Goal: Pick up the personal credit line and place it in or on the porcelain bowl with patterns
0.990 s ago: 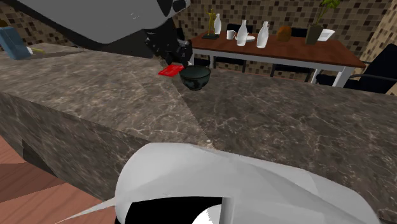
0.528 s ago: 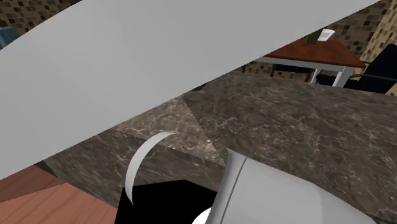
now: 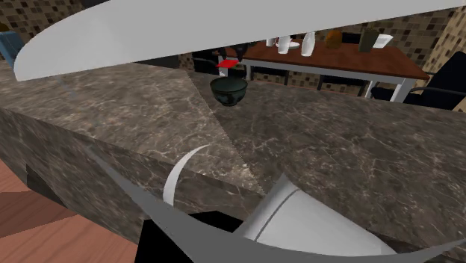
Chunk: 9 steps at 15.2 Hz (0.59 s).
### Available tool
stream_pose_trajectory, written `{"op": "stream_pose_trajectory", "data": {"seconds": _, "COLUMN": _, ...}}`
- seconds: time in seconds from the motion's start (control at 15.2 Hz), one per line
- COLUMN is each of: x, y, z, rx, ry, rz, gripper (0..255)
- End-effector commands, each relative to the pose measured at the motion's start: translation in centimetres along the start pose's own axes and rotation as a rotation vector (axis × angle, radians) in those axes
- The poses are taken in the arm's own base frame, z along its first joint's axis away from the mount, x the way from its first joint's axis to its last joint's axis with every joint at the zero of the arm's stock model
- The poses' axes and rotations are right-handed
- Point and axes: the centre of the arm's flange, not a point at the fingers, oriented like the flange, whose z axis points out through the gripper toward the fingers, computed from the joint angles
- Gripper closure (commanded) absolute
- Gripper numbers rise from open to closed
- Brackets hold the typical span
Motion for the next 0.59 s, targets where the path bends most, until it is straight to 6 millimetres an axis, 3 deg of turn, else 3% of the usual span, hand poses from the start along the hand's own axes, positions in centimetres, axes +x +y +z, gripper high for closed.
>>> {"op": "stream_pose_trajectory", "data": {"seconds": 0.0, "x": -0.3, "y": 0.1, "z": 0.9, "rx": 0.0, "ry": 0.001, "rz": -0.001, "gripper": 255}}
{"op": "stream_pose_trajectory", "data": {"seconds": 0.53, "x": -2.6, "y": 0.1, "z": 4.5, "rx": 0.0, "ry": 0.001, "rz": -0.001, "gripper": 255}}
